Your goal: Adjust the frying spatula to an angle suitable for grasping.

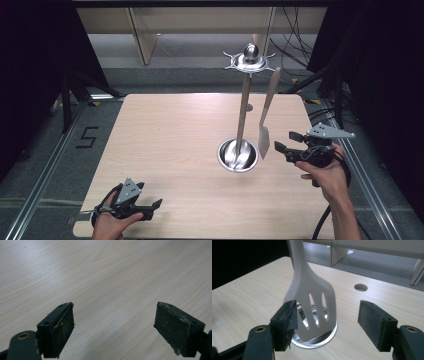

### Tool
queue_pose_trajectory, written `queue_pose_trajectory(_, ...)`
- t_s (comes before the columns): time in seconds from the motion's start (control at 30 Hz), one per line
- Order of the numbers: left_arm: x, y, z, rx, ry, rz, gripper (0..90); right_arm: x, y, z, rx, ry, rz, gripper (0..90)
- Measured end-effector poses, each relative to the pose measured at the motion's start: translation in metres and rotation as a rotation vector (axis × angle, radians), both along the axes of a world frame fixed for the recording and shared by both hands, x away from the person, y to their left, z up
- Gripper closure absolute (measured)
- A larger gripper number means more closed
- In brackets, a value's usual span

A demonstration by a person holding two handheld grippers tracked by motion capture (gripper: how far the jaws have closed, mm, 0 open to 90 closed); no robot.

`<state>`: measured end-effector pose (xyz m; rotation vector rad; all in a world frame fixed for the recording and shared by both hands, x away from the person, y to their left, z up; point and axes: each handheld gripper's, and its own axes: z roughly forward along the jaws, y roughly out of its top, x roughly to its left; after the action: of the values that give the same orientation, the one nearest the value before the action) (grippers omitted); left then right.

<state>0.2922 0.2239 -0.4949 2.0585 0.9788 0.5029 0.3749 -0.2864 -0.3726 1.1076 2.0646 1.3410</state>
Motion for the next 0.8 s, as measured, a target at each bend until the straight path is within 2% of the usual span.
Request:
queue_pose_trajectory(0.03, 0.000, 0.000, 0.000, -0.002, 0.003, 0.004, 15.4, -0.002, 0.001, -0.001, 0.019, 0.028, -0.006, 32.8)
queue_pose_trajectory(0.07, 0.000, -0.001, -0.001, -0.008, 0.006, 0.011, 15.4, -0.002, 0.001, -0.002, 0.023, 0.035, -0.006, 32.8)
queue_pose_trajectory(0.1, 0.000, -0.001, 0.000, -0.018, 0.004, 0.012, 15.4, -0.001, 0.000, -0.003, 0.001, 0.022, -0.005, 32.7)
queue_pose_trajectory(0.17, 0.000, -0.001, 0.000, -0.019, 0.003, 0.009, 15.4, -0.001, 0.000, -0.007, 0.002, 0.048, -0.010, 32.6)
queue_pose_trajectory(0.2, 0.000, -0.001, 0.000, -0.017, 0.004, 0.008, 15.4, 0.002, -0.001, -0.008, -0.014, 0.011, 0.002, 32.6)
queue_pose_trajectory(0.27, -0.001, -0.001, 0.001, -0.017, -0.001, -0.003, 15.4, 0.000, 0.000, -0.012, 0.002, 0.065, -0.004, 32.5)
queue_pose_trajectory(0.33, 0.000, -0.001, 0.001, -0.016, -0.003, -0.005, 15.4, 0.001, -0.001, -0.014, -0.009, 0.054, -0.007, 32.4)
queue_pose_trajectory(0.4, 0.000, -0.001, 0.000, -0.013, -0.001, -0.006, 15.4, 0.001, 0.001, -0.016, 0.009, 0.076, -0.002, 32.4)
queue_pose_trajectory(0.47, 0.000, -0.001, 0.001, -0.013, -0.002, -0.006, 15.4, 0.003, 0.000, -0.018, -0.018, 0.040, 0.001, 32.1)
queue_pose_trajectory(0.5, 0.000, -0.001, 0.001, -0.015, -0.002, -0.007, 15.4, 0.001, 0.000, -0.017, -0.024, 0.062, -0.005, 32.1)
queue_pose_trajectory(0.57, 0.000, -0.002, 0.001, -0.011, 0.000, -0.009, 15.4, 0.001, 0.000, -0.019, -0.014, 0.050, 0.000, 32.1)
queue_pose_trajectory(0.6, 0.000, -0.002, 0.000, -0.009, 0.001, -0.011, 15.5, 0.002, -0.002, -0.019, -0.028, 0.035, 0.007, 32.1)
queue_pose_trajectory(0.63, 0.000, -0.003, 0.000, -0.011, 0.008, 0.002, 15.4, 0.001, -0.003, -0.019, -0.030, 0.034, 0.007, 32.1)
queue_pose_trajectory(0.67, 0.000, -0.004, -0.001, -0.029, 0.006, 0.003, 15.4, 0.000, -0.002, -0.019, -0.012, 0.065, 0.000, 32.0)
queue_pose_trajectory(0.7, 0.000, -0.004, -0.001, -0.031, 0.003, 0.002, 15.4, 0.000, -0.003, -0.019, -0.019, 0.057, -0.001, 31.9)
queue_pose_trajectory(0.8, 0.001, -0.002, 0.001, -0.007, 0.001, -0.014, 15.4, -0.002, -0.004, -0.021, -0.017, 0.058, -0.005, 31.9)
